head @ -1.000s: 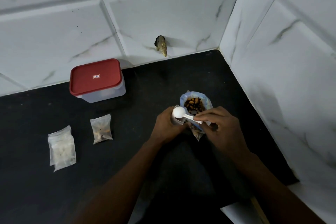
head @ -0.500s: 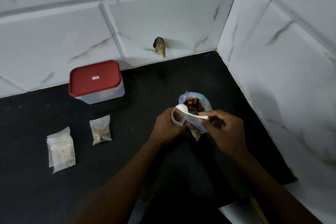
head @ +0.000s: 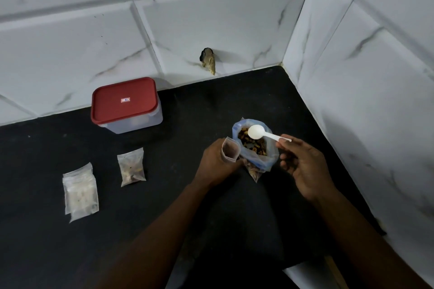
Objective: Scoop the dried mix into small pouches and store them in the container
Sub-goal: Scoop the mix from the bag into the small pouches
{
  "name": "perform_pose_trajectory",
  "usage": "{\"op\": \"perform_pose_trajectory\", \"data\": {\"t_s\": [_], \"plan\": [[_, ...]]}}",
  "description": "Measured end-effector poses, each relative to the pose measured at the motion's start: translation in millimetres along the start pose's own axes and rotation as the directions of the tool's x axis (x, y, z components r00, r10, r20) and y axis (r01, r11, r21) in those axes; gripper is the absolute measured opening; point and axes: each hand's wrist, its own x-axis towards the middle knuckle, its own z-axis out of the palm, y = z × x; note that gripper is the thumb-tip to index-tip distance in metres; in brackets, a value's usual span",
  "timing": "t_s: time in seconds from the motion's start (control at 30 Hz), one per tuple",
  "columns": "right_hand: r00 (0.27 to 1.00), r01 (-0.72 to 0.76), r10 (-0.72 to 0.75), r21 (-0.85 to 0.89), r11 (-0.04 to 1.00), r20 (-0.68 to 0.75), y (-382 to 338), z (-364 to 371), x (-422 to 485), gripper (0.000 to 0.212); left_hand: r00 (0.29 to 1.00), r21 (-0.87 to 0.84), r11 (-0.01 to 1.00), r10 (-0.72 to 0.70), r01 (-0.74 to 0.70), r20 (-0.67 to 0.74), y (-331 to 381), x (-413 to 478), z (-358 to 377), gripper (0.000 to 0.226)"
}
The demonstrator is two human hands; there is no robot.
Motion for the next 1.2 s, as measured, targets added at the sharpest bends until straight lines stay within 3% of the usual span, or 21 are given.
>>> {"op": "perform_pose_trajectory", "data": {"t_s": [0.07,0.13,0.27,0.4,0.53,0.8,1.03,1.2], "plan": [[0.992,0.091,-0.102,-0.132,0.987,-0.074,1.9,-3.8,9.7,0.017,1.000,0.018,1.000,-0.019,0.019,-0.005,-3.2,0.5,-0.4,0.050],[0.962,0.208,-0.256,-0.356,0.911,-0.092,4.8,-7.5,19.5,0.017,0.999,0.028,0.999,-0.039,0.039,0.003,-3.7,-0.2,-0.7,0.052],[0.849,0.441,-0.514,-0.697,0.566,0.121,10.7,-8.4,28.4,0.018,0.998,0.047,0.997,-0.059,0.059,0.007,-5.2,0.0,-0.4,0.056],[0.657,0.625,-0.641,-0.762,0.168,0.398,17.9,-4.8,37.8,0.016,0.998,0.032,0.998,-0.064,0.063,0.023,-4.5,0.5,0.6,0.054],[0.615,0.622,-0.614,-0.783,-0.008,0.495,23.7,-0.7,48.8,0.018,0.998,0.041,0.998,-0.054,0.053,0.024,-6.2,1.4,1.1,0.054],[0.577,0.662,-0.533,-0.736,-0.140,0.620,28.5,-5.8,48.2,0.015,0.999,0.034,0.998,-0.045,0.044,0.023,-11.4,5.1,2.1,0.057],[0.616,0.626,-0.569,-0.777,-0.068,0.546,26.5,-4.6,57.4,0.019,0.999,0.028,0.999,-0.041,0.040,0.014,-13.3,5.5,3.0,0.055],[0.643,0.656,-0.468,-0.752,-0.071,0.606,35.8,-4.6,61.1,0.014,0.999,0.022,0.999,-0.027,0.026,0.025,-12.7,5.2,4.3,0.055]]}}
